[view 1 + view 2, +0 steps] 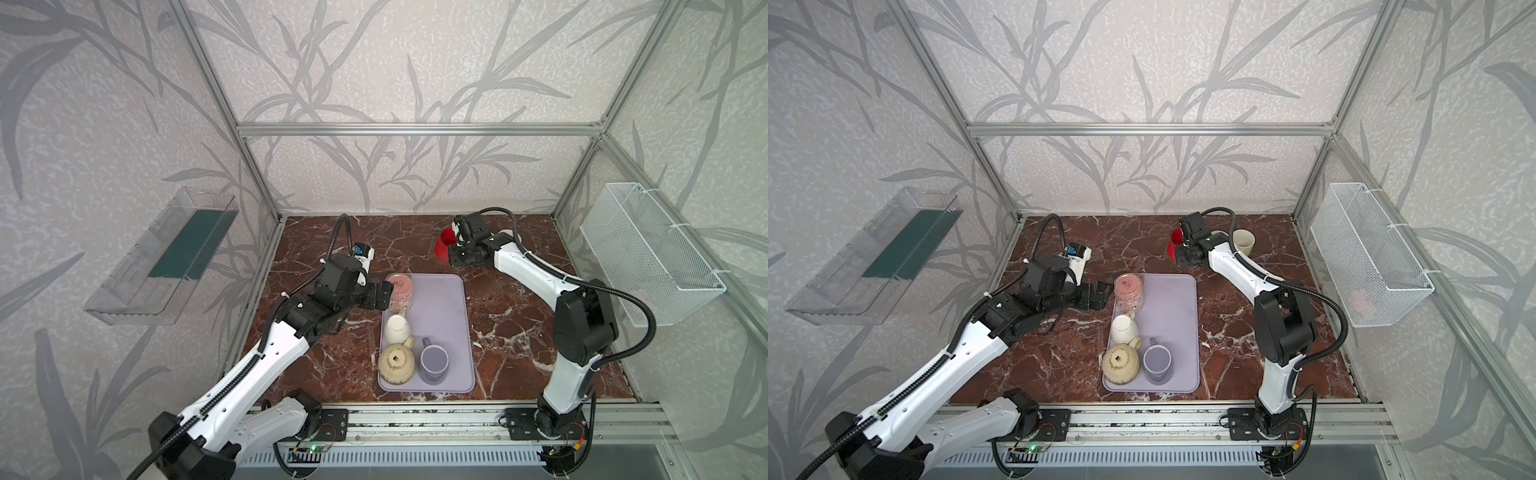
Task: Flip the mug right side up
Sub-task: 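Carry the red mug with the right gripper and lower it upright beside the blue mug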
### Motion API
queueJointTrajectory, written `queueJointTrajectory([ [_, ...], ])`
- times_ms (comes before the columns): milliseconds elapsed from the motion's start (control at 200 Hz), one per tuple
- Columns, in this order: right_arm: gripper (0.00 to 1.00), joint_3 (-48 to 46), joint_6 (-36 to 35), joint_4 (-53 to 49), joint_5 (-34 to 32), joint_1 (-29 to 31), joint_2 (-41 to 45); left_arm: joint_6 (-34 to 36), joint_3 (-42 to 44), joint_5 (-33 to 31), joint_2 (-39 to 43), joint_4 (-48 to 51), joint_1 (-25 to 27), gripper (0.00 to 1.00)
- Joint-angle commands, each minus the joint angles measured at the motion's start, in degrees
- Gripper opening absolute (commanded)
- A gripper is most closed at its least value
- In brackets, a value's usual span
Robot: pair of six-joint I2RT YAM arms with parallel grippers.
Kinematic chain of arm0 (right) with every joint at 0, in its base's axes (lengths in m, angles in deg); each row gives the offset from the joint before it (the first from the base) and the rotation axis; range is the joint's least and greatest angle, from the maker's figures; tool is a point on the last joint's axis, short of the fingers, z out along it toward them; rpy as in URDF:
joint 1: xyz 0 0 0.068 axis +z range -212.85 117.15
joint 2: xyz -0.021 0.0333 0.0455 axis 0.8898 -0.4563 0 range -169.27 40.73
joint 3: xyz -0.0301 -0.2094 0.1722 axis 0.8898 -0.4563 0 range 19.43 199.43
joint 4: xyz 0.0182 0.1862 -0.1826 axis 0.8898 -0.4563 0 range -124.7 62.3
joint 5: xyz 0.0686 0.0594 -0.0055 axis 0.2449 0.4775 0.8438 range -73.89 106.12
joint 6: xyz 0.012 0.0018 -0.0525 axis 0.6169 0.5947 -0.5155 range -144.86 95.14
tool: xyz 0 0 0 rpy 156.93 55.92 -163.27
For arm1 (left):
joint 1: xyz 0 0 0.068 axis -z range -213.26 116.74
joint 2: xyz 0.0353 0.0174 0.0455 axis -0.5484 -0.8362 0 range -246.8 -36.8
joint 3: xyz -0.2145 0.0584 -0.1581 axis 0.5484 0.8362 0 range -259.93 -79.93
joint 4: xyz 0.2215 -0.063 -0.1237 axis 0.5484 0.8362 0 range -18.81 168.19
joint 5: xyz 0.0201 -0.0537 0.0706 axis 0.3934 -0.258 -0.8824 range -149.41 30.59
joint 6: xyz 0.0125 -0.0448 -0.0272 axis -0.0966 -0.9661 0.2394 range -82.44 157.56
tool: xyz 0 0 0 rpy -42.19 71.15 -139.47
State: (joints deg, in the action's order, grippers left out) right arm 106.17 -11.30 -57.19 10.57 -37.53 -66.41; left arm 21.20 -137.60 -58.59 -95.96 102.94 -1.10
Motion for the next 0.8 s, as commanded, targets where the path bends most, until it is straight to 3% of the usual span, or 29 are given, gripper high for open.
queueJointTrajectory([
  [0, 0.00, 3.19, -1.38, 1.09, -5.60, -0.14, -0.76, 0.89, 0.99, -3.19, 2.25, 0.10, -0.08, 1.00],
  [795, 0.00, 6.15, -0.81, 1.55, -8.59, -2.21, -10.12, 1.65, 2.98, -3.02, 5.78, -1.93, -0.08, 0.99],
])
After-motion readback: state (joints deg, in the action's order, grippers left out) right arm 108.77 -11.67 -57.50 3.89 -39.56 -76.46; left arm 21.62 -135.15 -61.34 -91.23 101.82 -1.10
